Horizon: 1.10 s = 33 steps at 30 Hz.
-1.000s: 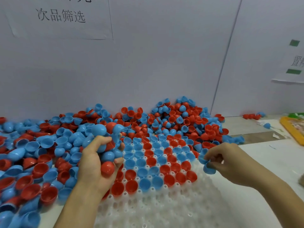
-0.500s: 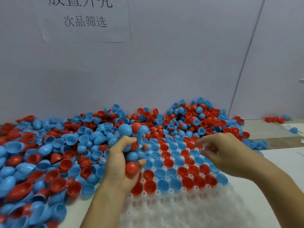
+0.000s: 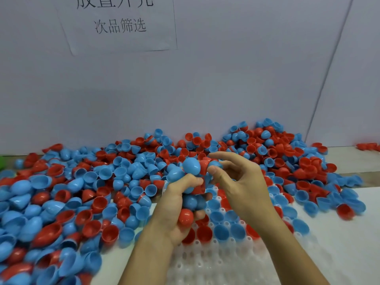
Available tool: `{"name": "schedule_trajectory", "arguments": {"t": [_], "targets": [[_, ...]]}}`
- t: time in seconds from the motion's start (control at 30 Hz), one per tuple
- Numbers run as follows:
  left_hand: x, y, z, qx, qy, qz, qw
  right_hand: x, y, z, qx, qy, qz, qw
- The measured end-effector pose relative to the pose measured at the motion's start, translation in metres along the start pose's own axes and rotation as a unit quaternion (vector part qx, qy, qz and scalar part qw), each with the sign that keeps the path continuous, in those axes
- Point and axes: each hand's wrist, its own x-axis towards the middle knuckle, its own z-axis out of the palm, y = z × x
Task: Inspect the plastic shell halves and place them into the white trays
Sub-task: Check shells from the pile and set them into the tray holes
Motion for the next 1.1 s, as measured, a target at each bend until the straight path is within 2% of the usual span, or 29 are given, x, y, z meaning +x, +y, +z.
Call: {"name": "schedule_trajectory", "arguments": {"t": [0.2,0.3,0.57,0.73,0.83,0.97,1.1], "targets": [[-0.001,0.002,0.0,-0.01,0.031,-0.008,0.999,-0.001,0.008,-0.004,0.065,0.077,0.051,0.994],[-0.001,0.001,0.003,-0.01,0.032,-0.007,0.999,-0.002,0.013,-0.003,0.093,0.051,0.07,0.992],[0.003,-0.006,0.006,-0.036,0.05,0.0,0.998,-0.004,0.015,-0.004,0.064,-0.008,0.063,0.996],[0.007,-0.008,0.003,-0.046,0.045,0.003,0.998,-0.004,0.014,-0.003,0.091,0.006,0.091,0.992],[0.008,-0.009,0.003,-0.06,0.034,-0.001,0.998,-0.003,0.017,-0.005,0.059,-0.01,0.09,0.994],[0.009,-0.009,0.002,-0.059,0.031,-0.001,0.998,-0.003,0.02,-0.011,0.002,-0.076,0.088,0.993],[0.009,-0.012,0.005,-0.046,0.035,-0.011,0.998,-0.004,0.025,-0.012,-0.08,-0.059,0.048,0.994]]}}
